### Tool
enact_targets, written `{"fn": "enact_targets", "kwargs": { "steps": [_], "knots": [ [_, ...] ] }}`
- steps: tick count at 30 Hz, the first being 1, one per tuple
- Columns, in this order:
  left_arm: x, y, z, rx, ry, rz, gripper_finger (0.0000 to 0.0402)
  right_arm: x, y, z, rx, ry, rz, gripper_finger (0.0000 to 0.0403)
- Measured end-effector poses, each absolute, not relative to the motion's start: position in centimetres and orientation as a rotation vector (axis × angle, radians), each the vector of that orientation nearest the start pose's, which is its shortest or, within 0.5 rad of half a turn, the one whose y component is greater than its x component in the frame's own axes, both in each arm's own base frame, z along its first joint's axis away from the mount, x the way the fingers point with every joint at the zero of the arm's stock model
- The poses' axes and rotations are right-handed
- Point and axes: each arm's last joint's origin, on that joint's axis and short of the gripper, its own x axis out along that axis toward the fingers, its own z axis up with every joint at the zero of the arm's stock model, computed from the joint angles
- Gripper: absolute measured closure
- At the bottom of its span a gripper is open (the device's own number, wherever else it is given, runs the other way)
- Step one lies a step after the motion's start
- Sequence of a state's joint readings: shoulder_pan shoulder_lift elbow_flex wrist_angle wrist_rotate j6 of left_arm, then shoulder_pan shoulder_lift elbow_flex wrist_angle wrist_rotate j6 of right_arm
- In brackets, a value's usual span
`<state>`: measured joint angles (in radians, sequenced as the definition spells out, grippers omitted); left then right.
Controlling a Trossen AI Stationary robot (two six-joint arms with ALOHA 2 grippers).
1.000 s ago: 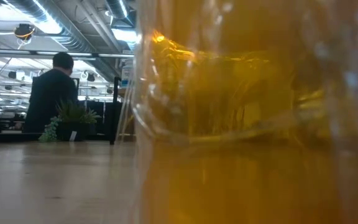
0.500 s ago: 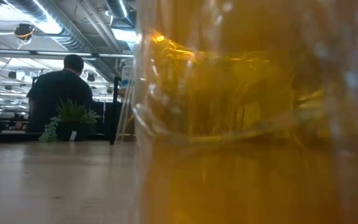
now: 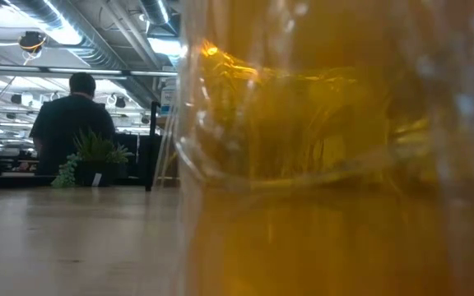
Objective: Pick and place medicine bottles onto shelf by color
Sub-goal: Put the blue pill bottle on the shelf aligned with the other blue pill bottles
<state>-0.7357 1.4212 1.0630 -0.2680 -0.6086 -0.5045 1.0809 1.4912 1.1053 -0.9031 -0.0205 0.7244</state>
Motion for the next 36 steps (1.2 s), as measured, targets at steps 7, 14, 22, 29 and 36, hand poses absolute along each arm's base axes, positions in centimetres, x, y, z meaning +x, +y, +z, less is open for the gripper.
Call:
{"fn": "enact_targets", "kwargs": {
  "steps": [7,14,22,29,36],
  "knots": [
    [23.8,-19.3,28.1,-0.104,0.502,0.004,0.0111,13.2,25.3,21.7,-0.131,1.451,0.42,0.0201],
    [23.7,-19.3,28.1,-0.104,0.502,0.004,0.0111,13.3,25.5,21.2,-0.167,1.466,0.449,0.0201],
    [23.7,-19.2,28.1,-0.114,0.503,0.007,0.0111,12.9,26.1,21.3,-0.185,1.477,0.607,0.0201],
    [23.7,-19.2,28.1,-0.114,0.503,0.007,0.0111,12.7,26.3,21.3,-0.265,1.397,0.581,0.0201],
    [23.7,-19.2,28.1,-0.113,0.503,0.006,0.0111,12.2,27.0,20.3,-0.322,1.406,0.598,0.0201]
  ]
}}
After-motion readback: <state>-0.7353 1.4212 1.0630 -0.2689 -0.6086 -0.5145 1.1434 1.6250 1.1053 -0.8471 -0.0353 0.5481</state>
